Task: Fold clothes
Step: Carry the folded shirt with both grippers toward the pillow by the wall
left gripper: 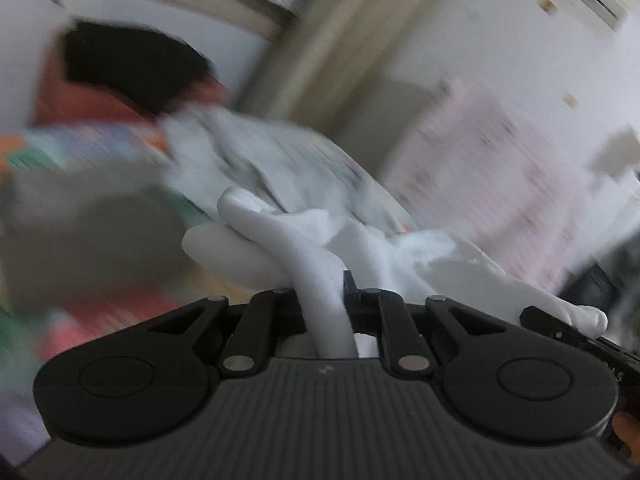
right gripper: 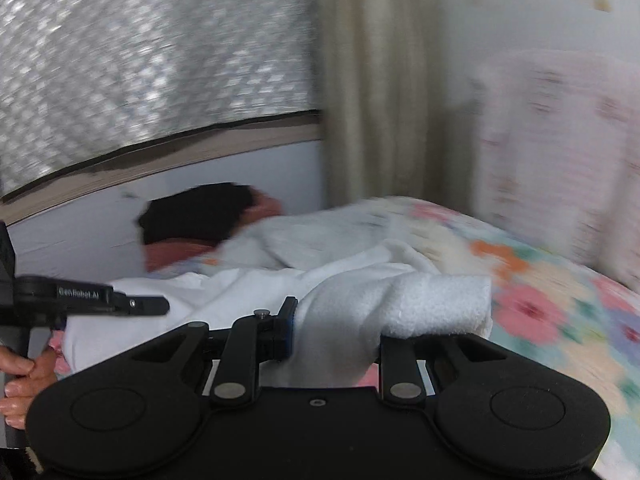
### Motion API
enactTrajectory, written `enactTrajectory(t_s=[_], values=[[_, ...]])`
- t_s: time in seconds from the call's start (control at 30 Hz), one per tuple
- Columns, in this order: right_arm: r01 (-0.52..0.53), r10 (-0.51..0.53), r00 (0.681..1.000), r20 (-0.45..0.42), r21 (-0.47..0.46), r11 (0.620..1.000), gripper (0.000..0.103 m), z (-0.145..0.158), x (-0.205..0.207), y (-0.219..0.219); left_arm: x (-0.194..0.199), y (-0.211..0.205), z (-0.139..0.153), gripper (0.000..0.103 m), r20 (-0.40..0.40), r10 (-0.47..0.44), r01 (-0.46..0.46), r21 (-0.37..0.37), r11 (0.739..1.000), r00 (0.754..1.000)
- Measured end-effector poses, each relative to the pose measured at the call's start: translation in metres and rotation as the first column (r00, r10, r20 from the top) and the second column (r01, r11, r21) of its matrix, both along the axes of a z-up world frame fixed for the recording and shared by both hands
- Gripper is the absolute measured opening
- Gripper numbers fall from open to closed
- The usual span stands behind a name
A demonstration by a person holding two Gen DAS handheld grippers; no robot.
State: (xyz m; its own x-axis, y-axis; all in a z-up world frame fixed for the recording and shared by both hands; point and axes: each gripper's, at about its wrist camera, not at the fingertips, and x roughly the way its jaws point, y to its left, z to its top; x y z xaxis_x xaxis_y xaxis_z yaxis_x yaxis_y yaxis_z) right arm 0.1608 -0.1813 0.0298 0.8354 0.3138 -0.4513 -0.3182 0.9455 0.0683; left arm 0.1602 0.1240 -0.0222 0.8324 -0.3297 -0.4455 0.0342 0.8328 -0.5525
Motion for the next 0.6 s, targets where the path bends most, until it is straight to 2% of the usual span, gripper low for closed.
enactTrajectory(t_s=[0.1,0.2,0.27,0.33,0.4,0.47,0.5,0.57,0.6], values=[[-0.114,0.114,0.993,0.044,-0.009,0.993,0.026,-0.001,0.043,0.059,0.008,0.049,0.013,0.012,0.061,0.133,-0.137,0.071,0.988,0.989],[-0.218,0.217,0.970,0.109,0.000,0.976,0.026,-0.001,0.080,0.115,0.012,0.097,0.022,0.012,0.120,0.250,-0.262,0.095,0.960,0.961],[-0.265,0.261,0.955,0.143,0.014,0.964,0.026,-0.009,0.101,0.146,0.018,0.123,0.017,0.012,0.144,0.289,-0.307,0.124,0.943,0.946],[-0.299,0.292,0.944,0.155,0.026,0.954,0.026,-0.024,0.122,0.175,0.033,0.140,-0.005,0.012,0.100,0.320,-0.334,0.205,0.920,0.942],[-0.310,0.309,0.947,0.086,0.002,0.951,0.025,-0.055,0.141,0.198,0.047,0.152,-0.037,0.012,0.050,0.329,-0.331,0.255,0.909,0.943],[-0.321,0.321,0.947,0.017,-0.022,0.947,0.025,-0.087,0.159,0.222,0.055,0.165,-0.071,0.012,-0.028,0.333,-0.320,0.215,0.923,0.942],[-0.314,0.314,0.950,-0.002,-0.041,0.949,0.025,-0.101,0.160,0.225,0.061,0.169,-0.088,0.012,-0.078,0.347,-0.324,0.217,0.921,0.935],[-0.299,0.297,0.954,-0.037,-0.076,0.951,0.025,-0.127,0.160,0.232,0.068,0.171,-0.103,0.012,-0.125,0.383,-0.337,0.283,0.898,0.915],[-0.293,0.291,0.956,-0.036,-0.052,0.955,0.024,-0.128,0.160,0.228,0.066,0.174,-0.102,0.012,-0.123,0.385,-0.345,0.259,0.902,0.915]])
